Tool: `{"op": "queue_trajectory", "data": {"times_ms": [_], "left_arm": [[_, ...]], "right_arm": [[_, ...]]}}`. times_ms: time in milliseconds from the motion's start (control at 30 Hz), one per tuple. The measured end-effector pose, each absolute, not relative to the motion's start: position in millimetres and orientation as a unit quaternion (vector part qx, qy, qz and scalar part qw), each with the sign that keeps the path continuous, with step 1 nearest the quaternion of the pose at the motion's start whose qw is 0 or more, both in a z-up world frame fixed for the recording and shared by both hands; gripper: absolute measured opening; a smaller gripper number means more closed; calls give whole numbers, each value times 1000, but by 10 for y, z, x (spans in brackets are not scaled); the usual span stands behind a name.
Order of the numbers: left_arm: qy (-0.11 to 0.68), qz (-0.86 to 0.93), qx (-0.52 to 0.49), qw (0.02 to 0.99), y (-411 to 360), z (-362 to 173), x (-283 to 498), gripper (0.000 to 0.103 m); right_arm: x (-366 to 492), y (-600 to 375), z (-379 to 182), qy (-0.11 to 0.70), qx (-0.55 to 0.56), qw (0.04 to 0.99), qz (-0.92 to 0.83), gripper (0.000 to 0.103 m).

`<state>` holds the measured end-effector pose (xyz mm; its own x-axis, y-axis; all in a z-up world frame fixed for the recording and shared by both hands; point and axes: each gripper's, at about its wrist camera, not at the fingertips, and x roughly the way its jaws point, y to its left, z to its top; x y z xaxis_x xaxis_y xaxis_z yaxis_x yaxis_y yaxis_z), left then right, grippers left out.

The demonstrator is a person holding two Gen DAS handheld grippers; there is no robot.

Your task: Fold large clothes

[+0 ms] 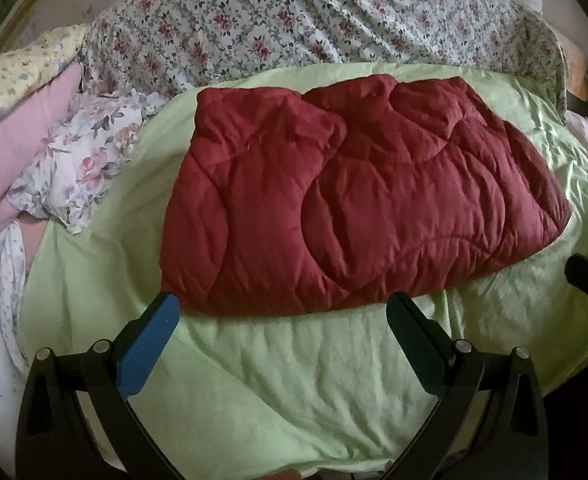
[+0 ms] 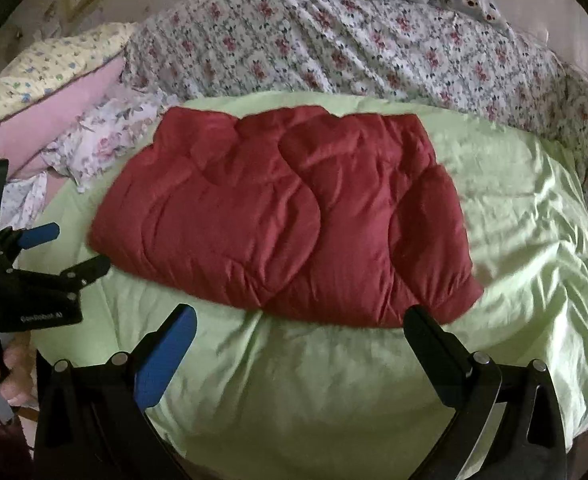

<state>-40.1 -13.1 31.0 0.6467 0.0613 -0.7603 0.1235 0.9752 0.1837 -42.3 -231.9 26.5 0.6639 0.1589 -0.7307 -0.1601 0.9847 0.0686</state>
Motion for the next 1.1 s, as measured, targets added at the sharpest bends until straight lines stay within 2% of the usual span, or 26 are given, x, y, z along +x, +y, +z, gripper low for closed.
{"op": "queue_trajectory", "data": {"times_ms": [367, 1100], "left_arm": [[452, -8, 76, 889, -115, 120, -132, 103], [465, 4, 71, 882, -62, 107, 130, 103]], "right_arm": [[-92, -2293, 88, 430, 23, 898, 88, 103], [296, -2133, 35, 457, 10, 885, 89, 103]]}}
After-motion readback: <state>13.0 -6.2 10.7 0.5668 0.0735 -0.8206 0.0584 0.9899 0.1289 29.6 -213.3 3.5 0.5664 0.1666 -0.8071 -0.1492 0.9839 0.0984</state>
